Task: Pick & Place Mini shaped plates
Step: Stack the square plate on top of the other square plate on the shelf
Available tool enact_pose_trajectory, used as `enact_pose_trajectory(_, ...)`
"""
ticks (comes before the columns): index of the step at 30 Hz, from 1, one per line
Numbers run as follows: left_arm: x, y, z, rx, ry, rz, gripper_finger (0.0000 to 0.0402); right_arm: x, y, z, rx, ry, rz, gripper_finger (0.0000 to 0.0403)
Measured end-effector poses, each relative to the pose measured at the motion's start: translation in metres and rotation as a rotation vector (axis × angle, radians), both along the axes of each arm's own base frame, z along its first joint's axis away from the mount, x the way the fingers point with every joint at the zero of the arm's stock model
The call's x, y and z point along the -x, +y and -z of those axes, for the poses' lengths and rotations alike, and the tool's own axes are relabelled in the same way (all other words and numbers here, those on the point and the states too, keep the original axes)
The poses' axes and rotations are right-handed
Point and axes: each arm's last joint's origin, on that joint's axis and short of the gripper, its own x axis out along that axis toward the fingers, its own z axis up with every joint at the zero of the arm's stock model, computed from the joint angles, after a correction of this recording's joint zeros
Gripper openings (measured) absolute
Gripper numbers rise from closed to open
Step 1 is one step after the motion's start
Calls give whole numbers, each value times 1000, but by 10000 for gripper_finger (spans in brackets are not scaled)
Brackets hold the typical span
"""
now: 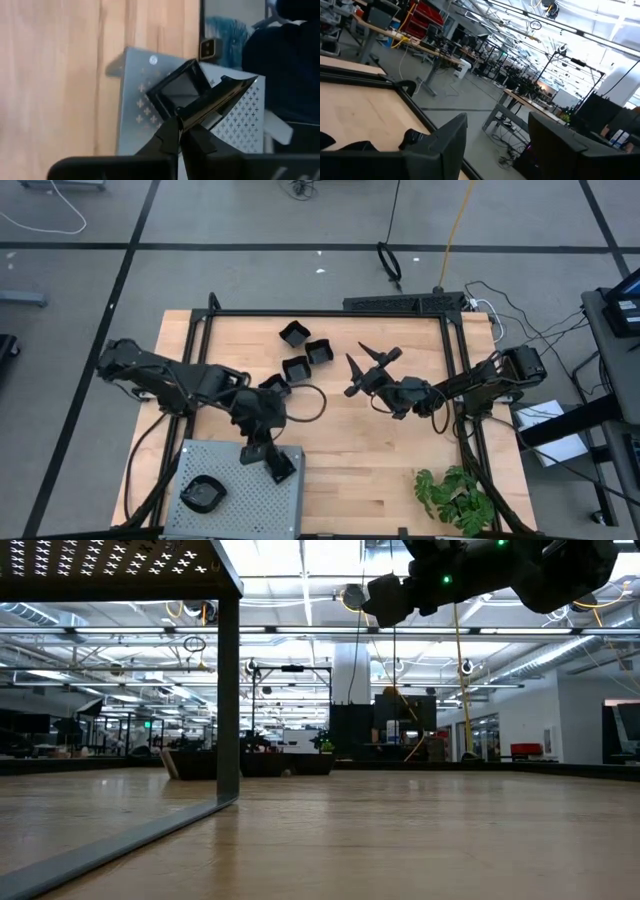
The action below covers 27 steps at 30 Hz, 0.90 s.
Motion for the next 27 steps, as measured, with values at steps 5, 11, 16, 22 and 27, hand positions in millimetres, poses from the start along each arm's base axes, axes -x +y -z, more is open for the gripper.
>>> enact_pose_trajectory(5,-8,-3,11,70,99,-32,10,0,0,0,24,29,5,198)
enact_pose_trajectory(11,-15,-7,19,96,132,-20,29,0,0,0,24,29,5,198)
enact_pose_trajectory(16,-18,-8,23,102,144,-22,31,0,0,0,24,28,5,201)
enact_pose_trajectory(22,-19,-8,23,104,141,-23,32,0,0,0,24,28,5,201)
enact_pose_trajectory(27,-19,-8,23,117,153,-34,33,0,0,0,24,28,5,201)
